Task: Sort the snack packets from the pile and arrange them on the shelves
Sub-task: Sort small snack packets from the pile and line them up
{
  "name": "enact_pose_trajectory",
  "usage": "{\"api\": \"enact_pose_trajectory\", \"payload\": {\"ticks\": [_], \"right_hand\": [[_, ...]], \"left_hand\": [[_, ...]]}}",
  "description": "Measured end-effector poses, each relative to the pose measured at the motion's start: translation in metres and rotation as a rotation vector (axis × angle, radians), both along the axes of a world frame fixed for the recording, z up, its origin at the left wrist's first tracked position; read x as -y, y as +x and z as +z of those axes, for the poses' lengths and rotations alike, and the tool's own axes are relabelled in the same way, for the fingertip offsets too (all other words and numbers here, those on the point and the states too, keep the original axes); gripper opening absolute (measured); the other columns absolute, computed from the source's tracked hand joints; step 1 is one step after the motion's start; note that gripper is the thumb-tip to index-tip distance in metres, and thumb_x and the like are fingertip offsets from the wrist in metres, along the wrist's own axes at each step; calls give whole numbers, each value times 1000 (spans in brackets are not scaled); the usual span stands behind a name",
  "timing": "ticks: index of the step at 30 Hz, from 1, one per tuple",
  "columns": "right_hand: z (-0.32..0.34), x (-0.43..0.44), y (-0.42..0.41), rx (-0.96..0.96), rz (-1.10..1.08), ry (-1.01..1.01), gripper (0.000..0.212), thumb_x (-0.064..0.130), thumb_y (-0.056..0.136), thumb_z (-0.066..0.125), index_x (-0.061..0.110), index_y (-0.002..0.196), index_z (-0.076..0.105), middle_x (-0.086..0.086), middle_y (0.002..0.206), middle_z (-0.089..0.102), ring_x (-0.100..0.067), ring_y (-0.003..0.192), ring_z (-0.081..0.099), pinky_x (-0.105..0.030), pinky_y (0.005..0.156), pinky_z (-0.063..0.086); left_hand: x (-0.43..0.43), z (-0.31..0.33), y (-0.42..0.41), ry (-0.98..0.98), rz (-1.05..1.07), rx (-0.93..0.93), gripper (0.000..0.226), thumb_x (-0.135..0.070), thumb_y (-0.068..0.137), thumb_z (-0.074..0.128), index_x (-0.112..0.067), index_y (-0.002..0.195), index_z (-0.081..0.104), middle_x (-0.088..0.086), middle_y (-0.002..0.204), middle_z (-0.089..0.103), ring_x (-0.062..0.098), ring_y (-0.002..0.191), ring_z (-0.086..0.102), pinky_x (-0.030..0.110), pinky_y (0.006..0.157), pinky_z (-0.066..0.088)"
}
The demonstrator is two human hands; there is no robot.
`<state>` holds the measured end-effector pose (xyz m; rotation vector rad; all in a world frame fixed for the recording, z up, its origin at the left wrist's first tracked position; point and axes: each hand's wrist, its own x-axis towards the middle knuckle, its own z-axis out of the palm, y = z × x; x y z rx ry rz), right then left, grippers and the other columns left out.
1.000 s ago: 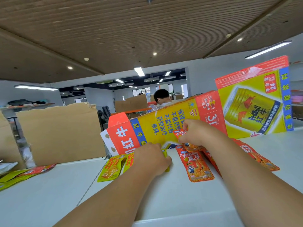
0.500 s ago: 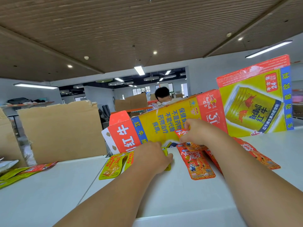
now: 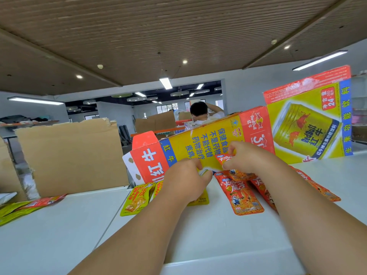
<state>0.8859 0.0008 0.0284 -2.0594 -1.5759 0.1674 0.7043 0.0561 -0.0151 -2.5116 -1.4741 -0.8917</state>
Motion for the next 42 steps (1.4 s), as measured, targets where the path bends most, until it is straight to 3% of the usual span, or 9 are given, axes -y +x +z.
{"api": "enact_pose_trajectory", "payload": {"ticks": [9, 17, 23, 26, 30, 35, 39, 42], "right_hand": [[1, 12, 0, -22, -115, 109, 44, 39, 78, 76, 26, 113, 54, 3, 97, 57, -15, 75, 56, -30, 62, 44], [-14, 55, 3, -37, -268, 148, 33, 38, 75, 79, 23, 97, 59, 3, 93, 59, -15, 66, 53, -29, 59, 42], [-37, 68, -28, 38, -298, 76, 35, 43, 72, 78, 31, 99, 59, 6, 93, 62, -17, 85, 61, -34, 74, 53], [-39, 72, -41, 85, -311, 38, 33, 42, 75, 75, 31, 102, 58, 7, 94, 61, -17, 85, 59, -30, 68, 48], [-46, 75, -54, 134, -330, 46, 33, 41, 74, 75, 29, 99, 58, 9, 89, 58, -19, 87, 58, -33, 73, 50], [-51, 78, -63, 148, -353, 52, 31, 39, 76, 74, 26, 100, 59, 10, 82, 55, -17, 82, 57, -27, 57, 38], [-57, 77, -66, 188, -362, 66, 34, 43, 74, 74, 28, 102, 60, 4, 99, 62, -19, 90, 57, -31, 69, 44], [-60, 77, -65, 205, -360, 79, 35, 43, 73, 74, 26, 100, 61, 4, 97, 62, -19, 88, 57, -33, 71, 48]], "left_hand": [[9, 3, 7, -2, -202, 97, 39, -58, 90, 60, -31, 117, 66, -6, 111, 65, 20, 104, 59, 31, 78, 46], [15, 10, 12, -65, -336, 199, 36, -58, 89, 60, -34, 115, 65, -8, 111, 64, 19, 102, 59, 33, 83, 51], [15, 11, 9, -139, -298, 192, 18, -44, 91, 58, -30, 100, 66, -5, 99, 67, 22, 94, 60, 32, 77, 51], [12, 12, 3, -160, -258, 193, 15, -39, 92, 57, -28, 95, 66, -3, 98, 69, 24, 95, 61, 31, 76, 50], [9, 10, -5, -176, -237, 217, 16, -36, 91, 57, -26, 98, 68, -2, 100, 69, 26, 96, 62, 31, 78, 51], [10, 8, -10, -200, -241, 223, 17, -38, 90, 58, -28, 99, 68, -2, 99, 70, 26, 95, 64, 29, 74, 49], [14, 9, -11, -198, -233, 224, 17, -38, 89, 59, -28, 98, 69, -3, 99, 70, 25, 96, 63, 30, 76, 51], [16, 10, -10, -196, -242, 214, 17, -38, 89, 58, -27, 97, 69, -3, 97, 69, 25, 94, 62, 31, 77, 53]]}}
